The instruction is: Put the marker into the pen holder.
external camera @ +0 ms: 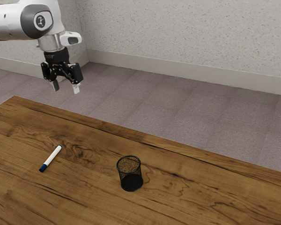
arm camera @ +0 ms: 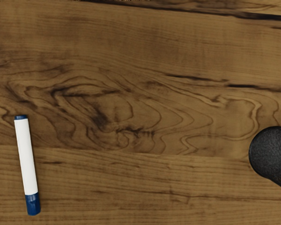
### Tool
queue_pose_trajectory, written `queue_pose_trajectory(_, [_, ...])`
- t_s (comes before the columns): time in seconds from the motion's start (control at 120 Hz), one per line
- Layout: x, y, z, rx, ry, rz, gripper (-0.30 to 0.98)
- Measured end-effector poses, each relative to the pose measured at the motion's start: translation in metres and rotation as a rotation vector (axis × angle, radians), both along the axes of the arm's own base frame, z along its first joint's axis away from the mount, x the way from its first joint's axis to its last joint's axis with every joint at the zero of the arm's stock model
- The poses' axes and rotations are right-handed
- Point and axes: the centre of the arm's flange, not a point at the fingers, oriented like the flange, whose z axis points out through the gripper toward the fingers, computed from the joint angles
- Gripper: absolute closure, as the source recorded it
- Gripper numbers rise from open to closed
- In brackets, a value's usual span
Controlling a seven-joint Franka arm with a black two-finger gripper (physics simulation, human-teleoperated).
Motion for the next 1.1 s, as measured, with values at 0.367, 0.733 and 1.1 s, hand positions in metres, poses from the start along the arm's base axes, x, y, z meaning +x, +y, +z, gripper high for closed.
queue_pose_trajectory(0.367, [-0.079,0.034,-0.156,-0.027,0.211,0.07,0.02])
queue_pose_trajectory(0.733, [-0.09,0.068,-0.247,0.061,0.092,0.057,0.07])
queue_pose_trajectory(1.1, [-0.102,0.09,-0.274,0.08,-0.005,0.017,0.24])
